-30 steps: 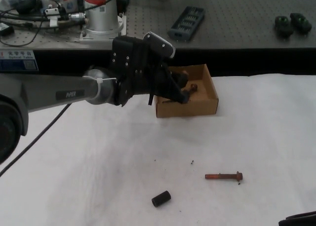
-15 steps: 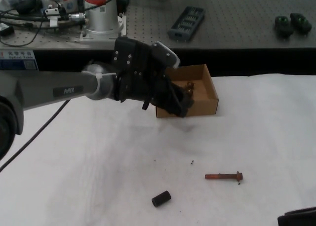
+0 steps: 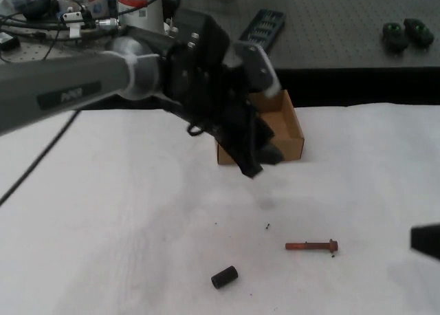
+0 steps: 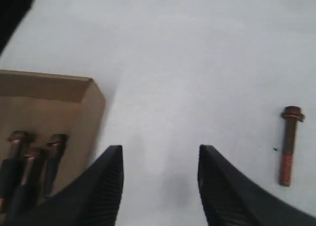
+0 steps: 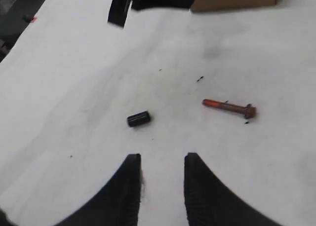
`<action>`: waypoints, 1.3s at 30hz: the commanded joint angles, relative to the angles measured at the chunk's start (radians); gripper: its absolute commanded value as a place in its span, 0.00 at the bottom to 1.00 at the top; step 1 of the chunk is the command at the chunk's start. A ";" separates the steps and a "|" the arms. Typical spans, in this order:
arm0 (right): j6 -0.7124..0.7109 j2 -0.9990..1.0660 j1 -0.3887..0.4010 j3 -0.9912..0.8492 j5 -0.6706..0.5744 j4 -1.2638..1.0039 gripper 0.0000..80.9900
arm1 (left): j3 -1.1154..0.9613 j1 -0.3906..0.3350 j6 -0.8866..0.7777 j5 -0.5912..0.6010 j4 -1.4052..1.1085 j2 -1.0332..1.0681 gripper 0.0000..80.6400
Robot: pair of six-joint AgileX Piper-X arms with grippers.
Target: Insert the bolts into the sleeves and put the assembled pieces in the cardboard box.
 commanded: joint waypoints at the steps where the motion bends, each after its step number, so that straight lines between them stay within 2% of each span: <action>1: 0.006 -0.007 -0.004 -0.032 0.069 -0.010 0.29 | -0.005 -0.080 0.069 0.039 0.089 -0.005 0.43; 8: 0.035 -0.007 -0.004 -0.096 0.166 0.018 0.29 | -0.005 -0.158 0.108 0.035 0.133 0.000 0.43; 12: 0.082 -0.007 -0.004 -0.104 0.168 0.020 0.29 | -0.005 -0.178 0.108 0.017 0.162 0.031 0.43; 16: 0.089 -0.007 -0.004 -0.104 0.165 0.031 0.29 | -0.005 -0.200 0.136 -0.073 0.184 0.060 0.43; 27: 0.089 -0.007 -0.004 -0.104 0.159 0.047 0.29 | -0.005 -0.245 0.129 -0.100 0.176 0.100 0.43; 34: 0.123 -0.007 -0.004 -0.104 0.049 0.055 0.29 | -0.005 -0.266 0.148 -0.155 0.138 0.150 0.43; 39: 0.143 -0.007 -0.004 -0.104 0.016 0.057 0.29 | -0.005 -0.266 0.175 -0.153 0.107 0.152 0.34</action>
